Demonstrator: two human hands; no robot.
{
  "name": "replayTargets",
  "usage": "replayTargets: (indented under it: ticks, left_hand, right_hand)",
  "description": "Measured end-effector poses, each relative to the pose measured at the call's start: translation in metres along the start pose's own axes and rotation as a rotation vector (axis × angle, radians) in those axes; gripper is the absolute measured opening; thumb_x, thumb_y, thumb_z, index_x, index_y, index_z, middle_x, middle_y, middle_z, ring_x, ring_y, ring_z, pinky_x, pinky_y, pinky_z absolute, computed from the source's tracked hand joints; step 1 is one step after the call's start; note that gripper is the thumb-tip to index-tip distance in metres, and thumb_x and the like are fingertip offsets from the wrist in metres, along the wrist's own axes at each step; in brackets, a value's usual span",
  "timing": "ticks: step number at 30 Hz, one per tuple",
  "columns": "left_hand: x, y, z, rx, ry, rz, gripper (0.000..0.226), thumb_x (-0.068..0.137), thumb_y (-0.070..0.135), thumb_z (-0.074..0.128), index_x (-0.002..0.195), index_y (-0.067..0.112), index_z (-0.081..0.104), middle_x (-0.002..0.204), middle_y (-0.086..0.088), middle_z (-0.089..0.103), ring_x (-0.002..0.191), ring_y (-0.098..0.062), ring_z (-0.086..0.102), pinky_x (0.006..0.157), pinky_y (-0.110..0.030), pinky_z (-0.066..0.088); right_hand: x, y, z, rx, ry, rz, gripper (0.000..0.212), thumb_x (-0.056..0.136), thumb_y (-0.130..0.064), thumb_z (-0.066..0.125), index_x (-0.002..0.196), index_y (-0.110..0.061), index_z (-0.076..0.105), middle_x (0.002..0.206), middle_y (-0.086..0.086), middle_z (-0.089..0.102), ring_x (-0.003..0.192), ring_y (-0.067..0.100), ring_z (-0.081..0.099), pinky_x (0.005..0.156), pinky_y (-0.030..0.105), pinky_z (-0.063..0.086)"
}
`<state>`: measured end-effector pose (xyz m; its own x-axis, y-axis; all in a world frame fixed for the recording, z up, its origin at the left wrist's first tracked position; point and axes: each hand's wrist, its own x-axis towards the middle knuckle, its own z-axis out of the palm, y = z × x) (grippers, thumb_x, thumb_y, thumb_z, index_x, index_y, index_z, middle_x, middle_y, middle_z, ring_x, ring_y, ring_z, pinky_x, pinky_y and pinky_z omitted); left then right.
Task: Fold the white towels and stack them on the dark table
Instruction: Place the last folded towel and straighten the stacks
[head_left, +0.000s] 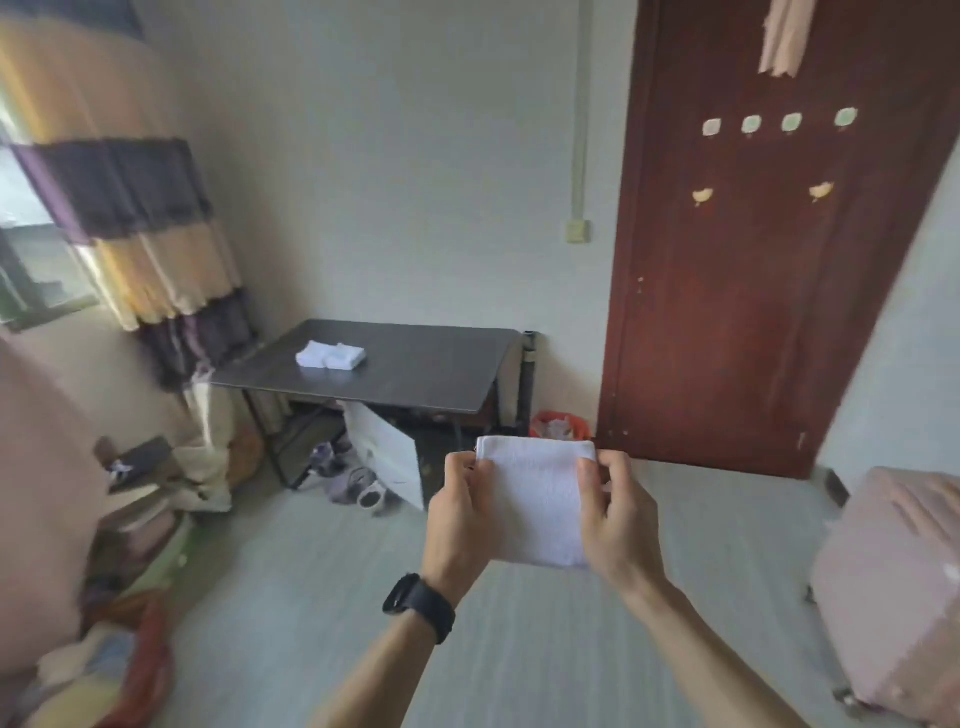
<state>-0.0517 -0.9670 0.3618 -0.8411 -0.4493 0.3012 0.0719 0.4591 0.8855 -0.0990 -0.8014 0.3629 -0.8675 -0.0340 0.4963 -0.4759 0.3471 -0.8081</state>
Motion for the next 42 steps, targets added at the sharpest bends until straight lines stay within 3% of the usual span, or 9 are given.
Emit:
replayTargets:
  ticks: [5, 8, 12, 17, 24, 31, 36, 42]
  left_hand:
    - [0.076, -0.075, -0.134, 0.097, 0.117, -0.044, 0.014, 0.104, 0.035, 0.04, 0.107, 0.023, 0.045, 0.088, 0.006, 0.064, 0.073, -0.008, 0.06, 0.059, -0.027, 0.048]
    - [0.119, -0.112, -0.188, 0.095, 0.175, -0.084, 0.007, 0.104, 0.032, 0.041, 0.1, 0.026, 0.042, 0.082, 0.006, 0.061, 0.063, -0.002, 0.052, 0.05, -0.016, 0.04]
    - [0.178, -0.159, -0.235, 0.076, 0.249, -0.179, 0.008, 0.103, 0.031, 0.043, 0.098, 0.025, 0.045, 0.086, -0.001, 0.065, 0.068, -0.012, 0.054, 0.051, -0.014, 0.039]
    - [0.269, -0.22, -0.272, 0.14, 0.275, -0.197, 0.011, 0.102, 0.028, 0.044, 0.1, 0.018, 0.047, 0.084, -0.006, 0.065, 0.067, -0.017, 0.052, 0.05, -0.016, 0.035]
    - [0.424, -0.298, -0.306, 0.185, 0.274, -0.245, 0.011, 0.103, 0.035, 0.044, 0.101, 0.024, 0.046, 0.084, 0.004, 0.062, 0.068, -0.011, 0.054, 0.053, -0.015, 0.039]
    - [0.546, -0.383, -0.324, 0.212, 0.276, -0.351, 0.016, 0.103, 0.037, 0.042, 0.101, 0.023, 0.048, 0.085, 0.004, 0.064, 0.079, -0.022, 0.061, 0.055, -0.019, 0.041]
    - [0.64, -0.456, -0.336, 0.219, 0.241, -0.353, 0.013, 0.103, 0.036, 0.043, 0.101, 0.024, 0.048, 0.081, 0.003, 0.064, 0.076, -0.02, 0.06, 0.061, -0.027, 0.042]
    - [0.764, -0.542, -0.352, 0.23, 0.109, -0.369, 0.013, 0.102, 0.034, 0.043, 0.104, 0.023, 0.047, 0.085, 0.003, 0.064, 0.081, -0.022, 0.06, 0.064, -0.028, 0.043]
  right_hand:
    - [0.029, -0.048, 0.178, 0.121, -0.112, -0.006, 0.014, 0.101, -0.026, 0.052, 0.087, -0.022, 0.052, 0.062, 0.0, 0.055, 0.061, 0.009, 0.052, 0.052, 0.016, 0.036]
    - [0.048, -0.074, 0.255, 0.132, -0.144, -0.021, 0.015, 0.1, -0.023, 0.054, 0.085, -0.024, 0.051, 0.061, 0.001, 0.058, 0.063, 0.004, 0.054, 0.054, 0.008, 0.035]
    - [0.079, -0.082, 0.346, 0.155, -0.245, 0.005, 0.013, 0.1, -0.025, 0.054, 0.087, -0.021, 0.052, 0.067, 0.009, 0.062, 0.072, 0.008, 0.054, 0.054, 0.007, 0.034]
    - [0.132, -0.07, 0.455, 0.202, -0.317, 0.033, 0.014, 0.1, -0.026, 0.053, 0.088, -0.019, 0.055, 0.068, 0.007, 0.062, 0.066, 0.015, 0.056, 0.054, 0.014, 0.037]
    - [0.228, -0.042, 0.607, 0.24, -0.336, 0.05, 0.018, 0.101, -0.03, 0.052, 0.088, -0.018, 0.055, 0.076, -0.003, 0.063, 0.064, 0.005, 0.055, 0.054, 0.014, 0.037]
    - [0.305, -0.006, 0.733, 0.188, -0.409, 0.115, 0.015, 0.101, -0.028, 0.051, 0.089, -0.02, 0.054, 0.072, -0.005, 0.061, 0.071, 0.006, 0.055, 0.056, 0.012, 0.037]
    - [0.358, 0.026, 0.83, 0.176, -0.415, 0.179, 0.017, 0.101, -0.032, 0.051, 0.089, -0.02, 0.054, 0.071, -0.003, 0.061, 0.071, 0.011, 0.055, 0.06, 0.018, 0.04]
    - [0.429, 0.058, 0.942, 0.095, -0.368, 0.272, 0.017, 0.1, -0.031, 0.052, 0.087, -0.022, 0.054, 0.071, -0.007, 0.062, 0.074, 0.005, 0.056, 0.06, 0.01, 0.039]
